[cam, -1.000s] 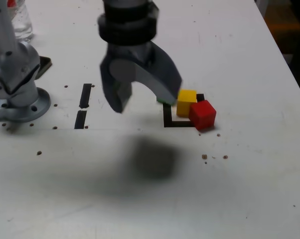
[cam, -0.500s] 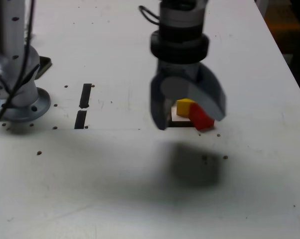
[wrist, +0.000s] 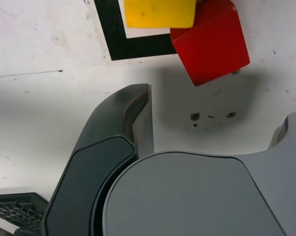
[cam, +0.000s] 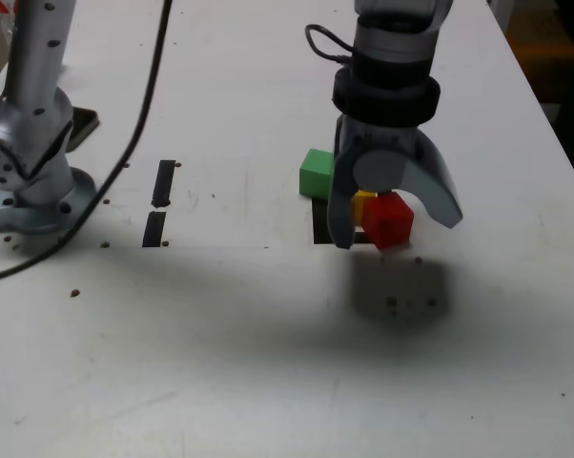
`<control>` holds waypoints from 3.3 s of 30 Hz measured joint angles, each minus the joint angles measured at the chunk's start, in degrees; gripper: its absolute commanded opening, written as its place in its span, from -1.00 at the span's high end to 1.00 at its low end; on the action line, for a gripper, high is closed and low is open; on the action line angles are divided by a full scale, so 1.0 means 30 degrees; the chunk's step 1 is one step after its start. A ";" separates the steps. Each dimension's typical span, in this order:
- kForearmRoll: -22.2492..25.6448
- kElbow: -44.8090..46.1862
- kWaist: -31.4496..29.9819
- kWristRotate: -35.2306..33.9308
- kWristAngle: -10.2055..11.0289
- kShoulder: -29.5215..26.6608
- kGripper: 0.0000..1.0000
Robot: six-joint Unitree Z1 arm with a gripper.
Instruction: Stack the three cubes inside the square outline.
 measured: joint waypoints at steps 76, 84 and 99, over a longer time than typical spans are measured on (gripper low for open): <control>-0.0916 0.2264 0.3625 0.0993 0.1894 -0.0493 0.59; -0.0552 0.1820 0.2054 -0.0108 0.1818 -0.1508 0.59; -0.0489 0.2395 0.0266 -0.1098 0.2215 -0.1537 0.58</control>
